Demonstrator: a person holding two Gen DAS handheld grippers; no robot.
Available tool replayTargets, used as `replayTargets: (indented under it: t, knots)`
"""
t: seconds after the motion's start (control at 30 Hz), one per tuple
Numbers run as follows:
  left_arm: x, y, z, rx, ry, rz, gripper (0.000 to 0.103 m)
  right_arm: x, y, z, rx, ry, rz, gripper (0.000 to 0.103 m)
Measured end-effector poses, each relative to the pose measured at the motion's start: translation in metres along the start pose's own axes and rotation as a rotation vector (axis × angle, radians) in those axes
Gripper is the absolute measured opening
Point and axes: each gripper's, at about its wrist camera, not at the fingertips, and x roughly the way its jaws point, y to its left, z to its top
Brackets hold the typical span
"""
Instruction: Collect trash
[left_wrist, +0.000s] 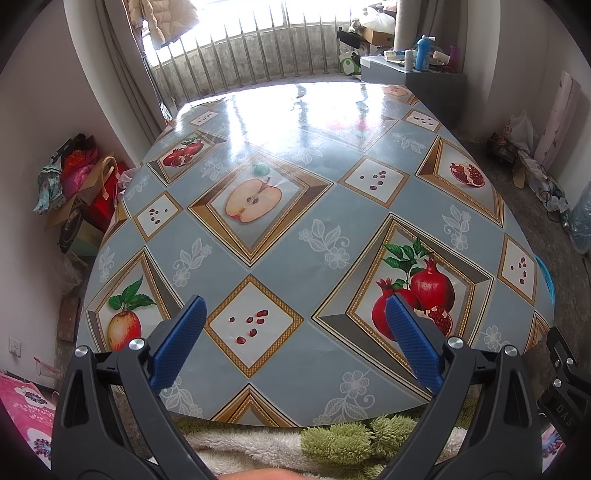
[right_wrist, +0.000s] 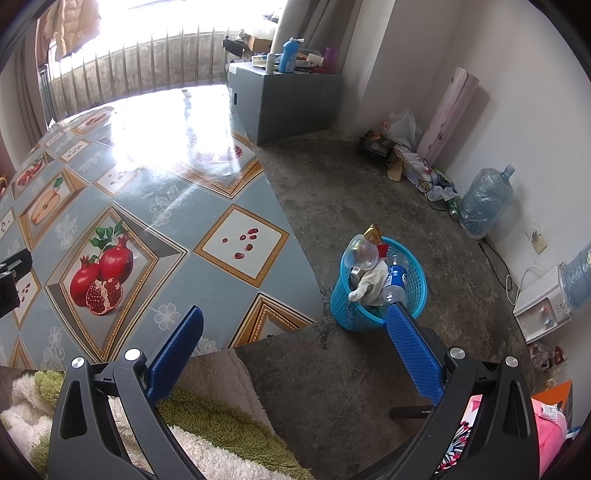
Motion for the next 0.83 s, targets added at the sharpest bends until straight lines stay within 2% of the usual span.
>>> replayTargets:
  t: [0.83]
  knots:
    - [-0.0033,-0.0001,0.0021,0.000,-0.004,-0.003,0.093,-0.0005,-0.0006,0.0001,0.005,-0.001,-0.001,0.096]
